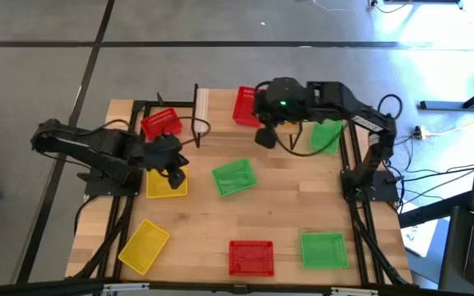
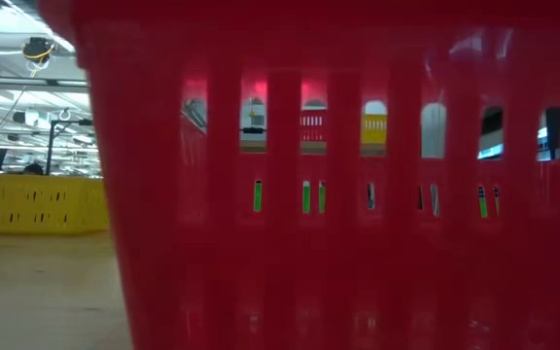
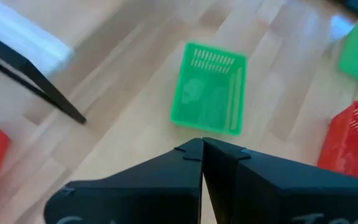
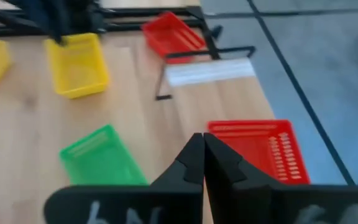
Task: Stack baskets on shelf by color
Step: Put the middle green bin on the shelf
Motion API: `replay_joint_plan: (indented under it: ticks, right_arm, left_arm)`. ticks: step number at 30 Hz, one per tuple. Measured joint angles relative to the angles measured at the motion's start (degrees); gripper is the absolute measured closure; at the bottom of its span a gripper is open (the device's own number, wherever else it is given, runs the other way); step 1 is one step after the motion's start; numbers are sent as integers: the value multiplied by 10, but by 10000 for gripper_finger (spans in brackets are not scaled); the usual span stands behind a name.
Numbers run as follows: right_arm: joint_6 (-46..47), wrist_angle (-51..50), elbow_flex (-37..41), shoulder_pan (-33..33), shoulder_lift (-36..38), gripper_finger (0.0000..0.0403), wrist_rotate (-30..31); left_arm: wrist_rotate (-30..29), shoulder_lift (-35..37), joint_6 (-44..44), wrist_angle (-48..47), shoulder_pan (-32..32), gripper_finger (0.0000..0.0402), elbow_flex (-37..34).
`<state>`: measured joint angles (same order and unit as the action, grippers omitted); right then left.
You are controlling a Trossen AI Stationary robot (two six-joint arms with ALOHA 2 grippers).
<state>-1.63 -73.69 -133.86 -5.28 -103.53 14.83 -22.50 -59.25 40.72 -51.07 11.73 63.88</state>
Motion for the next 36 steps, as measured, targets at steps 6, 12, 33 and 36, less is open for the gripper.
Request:
replay_joint_plan:
  ticks: [6, 12, 33, 36]
  right_arm:
    - [0, -18, 0, 34, 49, 403, -8]
    - [14, -36, 0, 58, 92, 403, -9]
    - [34, -83, 0, 87, 164, 403, -10]
    - [43, -84, 0, 86, 164, 403, -10]
  left_arm:
    - [34, -62, 18, 29, -36, 401, 0]
    - [64, -116, 26, 80, -65, 398, 0]
    - [115, -297, -1, 162, -129, 322, 0]
    - [115, -320, -28, 191, -135, 322, 0]
